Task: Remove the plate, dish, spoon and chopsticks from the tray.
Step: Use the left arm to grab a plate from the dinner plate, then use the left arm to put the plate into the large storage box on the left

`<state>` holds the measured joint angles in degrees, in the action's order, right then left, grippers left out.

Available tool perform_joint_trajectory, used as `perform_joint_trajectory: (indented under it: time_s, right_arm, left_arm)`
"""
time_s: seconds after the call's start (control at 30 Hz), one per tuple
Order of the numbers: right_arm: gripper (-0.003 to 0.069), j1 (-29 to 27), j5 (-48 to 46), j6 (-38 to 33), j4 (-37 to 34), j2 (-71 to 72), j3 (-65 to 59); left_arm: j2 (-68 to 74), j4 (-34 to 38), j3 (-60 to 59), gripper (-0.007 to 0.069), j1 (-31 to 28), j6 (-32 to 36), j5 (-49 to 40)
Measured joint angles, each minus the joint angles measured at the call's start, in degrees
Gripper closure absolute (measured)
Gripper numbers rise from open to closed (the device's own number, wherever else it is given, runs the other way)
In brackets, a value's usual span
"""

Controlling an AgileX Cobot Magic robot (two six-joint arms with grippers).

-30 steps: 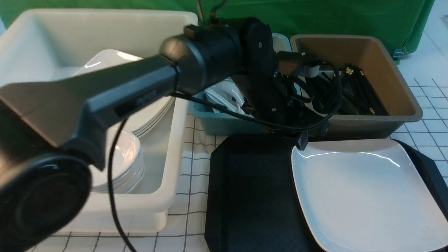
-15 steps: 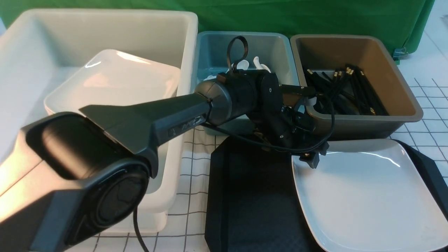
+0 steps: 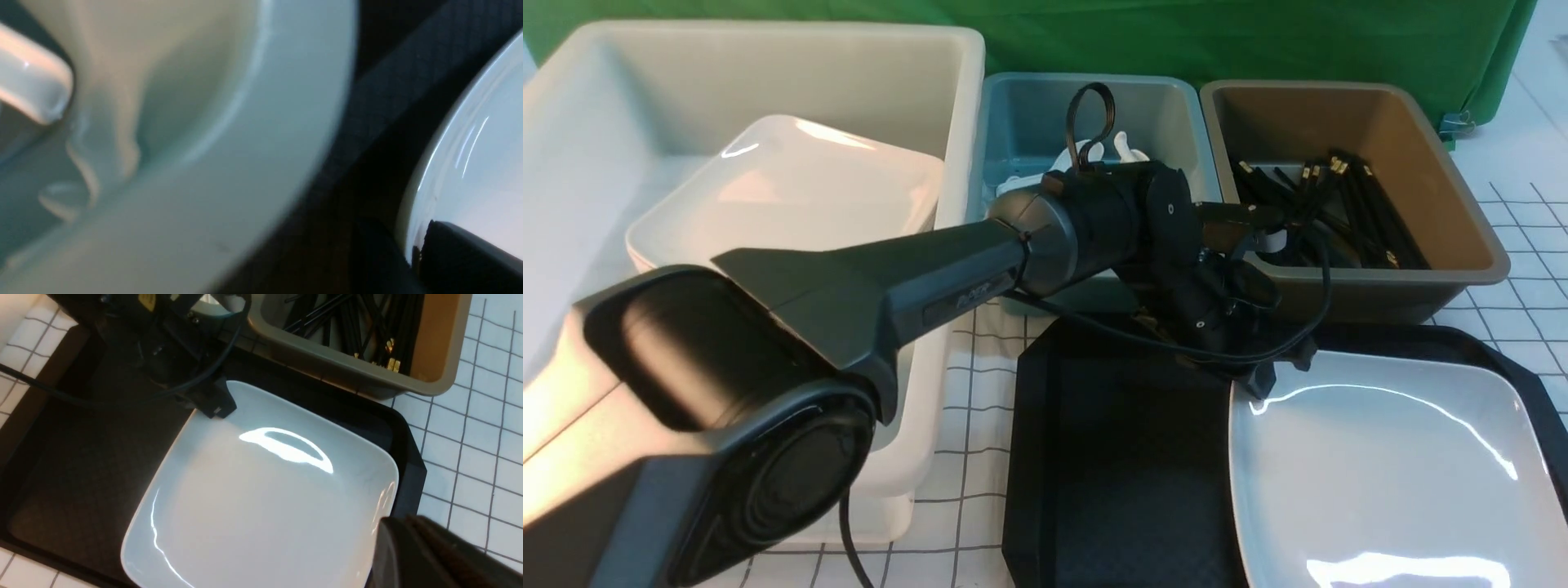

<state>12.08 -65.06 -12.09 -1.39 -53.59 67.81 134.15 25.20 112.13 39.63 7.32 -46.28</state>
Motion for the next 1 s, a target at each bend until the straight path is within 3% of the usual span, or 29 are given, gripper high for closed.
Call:
perform_joint_trajectory:
  time_s: [0.23, 0.47, 0.67, 0.83, 1.0]
  right_arm:
    - [0.0640, 0.0, -0.8, 0.1, -1.9, 0.0, 2.0]
    - [0.0640, 0.0, -1.1, -3.5, -13.6, 0.0, 7.0]
    - [0.0640, 0.0, 1.6, -10.4, -22.6, -0.7, 9.0]
    - [0.0640, 0.0, 0.8, -16.2, -31.8, -6.7, 14.7]
    - [0.0640, 3.6, -2.0, -16.9, -32.6, -14.4, 22.2]
  left_arm:
    - [-8.9, -3.0, -0.2, 0.0592, 0.2, 1.9, -2.1]
    - [-21.3, -5.9, -0.2, 0.0615, -1.5, 6.2, -4.5]
    - [-29.0, -5.6, -0.3, 0.0615, -7.0, 6.5, -5.2]
    - [-35.3, -3.1, -0.3, 0.0615, -19.8, 6.8, -7.2]
    - [-37.9, 5.6, -0.4, 0.0615, -36.0, 9.7, -8.8]
